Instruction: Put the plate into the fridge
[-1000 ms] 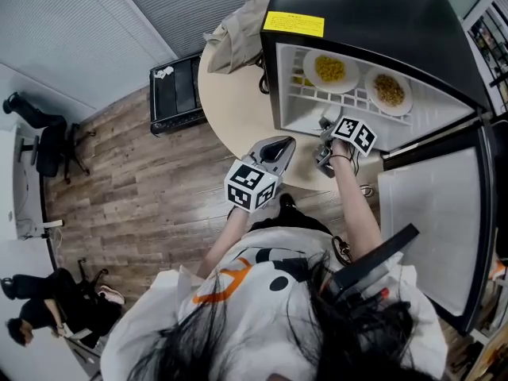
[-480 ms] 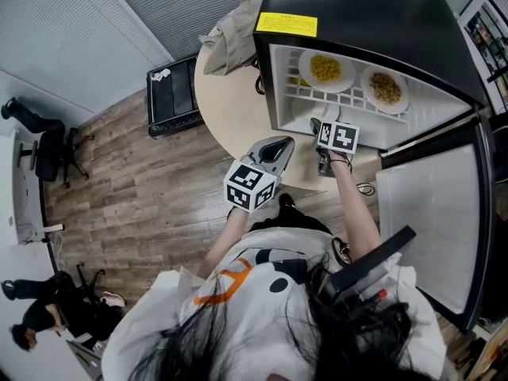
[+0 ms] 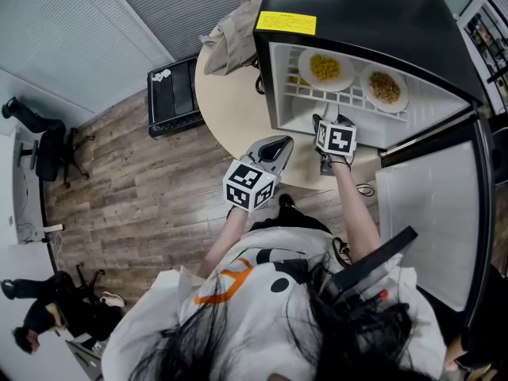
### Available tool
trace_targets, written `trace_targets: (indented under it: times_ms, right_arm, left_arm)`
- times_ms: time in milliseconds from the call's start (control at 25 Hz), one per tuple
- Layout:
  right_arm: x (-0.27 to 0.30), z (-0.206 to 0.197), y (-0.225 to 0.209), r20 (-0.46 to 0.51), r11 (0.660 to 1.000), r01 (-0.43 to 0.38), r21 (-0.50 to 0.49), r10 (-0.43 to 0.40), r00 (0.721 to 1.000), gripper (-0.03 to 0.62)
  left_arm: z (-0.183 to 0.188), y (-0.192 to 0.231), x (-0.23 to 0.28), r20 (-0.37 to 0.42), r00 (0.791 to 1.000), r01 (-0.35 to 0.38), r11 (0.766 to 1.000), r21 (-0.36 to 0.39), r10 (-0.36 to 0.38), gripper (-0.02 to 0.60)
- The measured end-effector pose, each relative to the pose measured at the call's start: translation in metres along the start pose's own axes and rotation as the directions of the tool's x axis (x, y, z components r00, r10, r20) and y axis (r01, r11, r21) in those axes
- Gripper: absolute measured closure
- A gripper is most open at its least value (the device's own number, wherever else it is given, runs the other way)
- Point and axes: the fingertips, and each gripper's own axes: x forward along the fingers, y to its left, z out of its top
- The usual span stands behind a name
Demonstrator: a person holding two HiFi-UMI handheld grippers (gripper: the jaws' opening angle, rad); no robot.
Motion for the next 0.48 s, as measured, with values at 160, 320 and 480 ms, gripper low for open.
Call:
trace_targets:
  times_ms: [160,320,480]
  right_arm:
    - [-0.008,-0.001,-0.002,0.0,1.0,0.005,-0.006,-0.005,1.0,0.29]
    - [-0.017,-0.001,0.001,0.019,1.0,-0.029,0.007,0.029,0.999,0.292]
    - [-0.028,-0.002,0.004,0.039,0.998,-0.055,0.032,0.054,0.998,0.292]
  left_arm:
    - [0.002,-0.003,-0.001,0.003,1.0,0.004,1.0,0.003,-0.004,0.571]
    - [0.002,-0.004,-0.001,0.005,1.0,0.011,1.0,0.006,-0.011,0.571]
    - [0.003,-0.007,-0.003,0.006,1.0,0.017,1.0,0.01,-0.018,0.571]
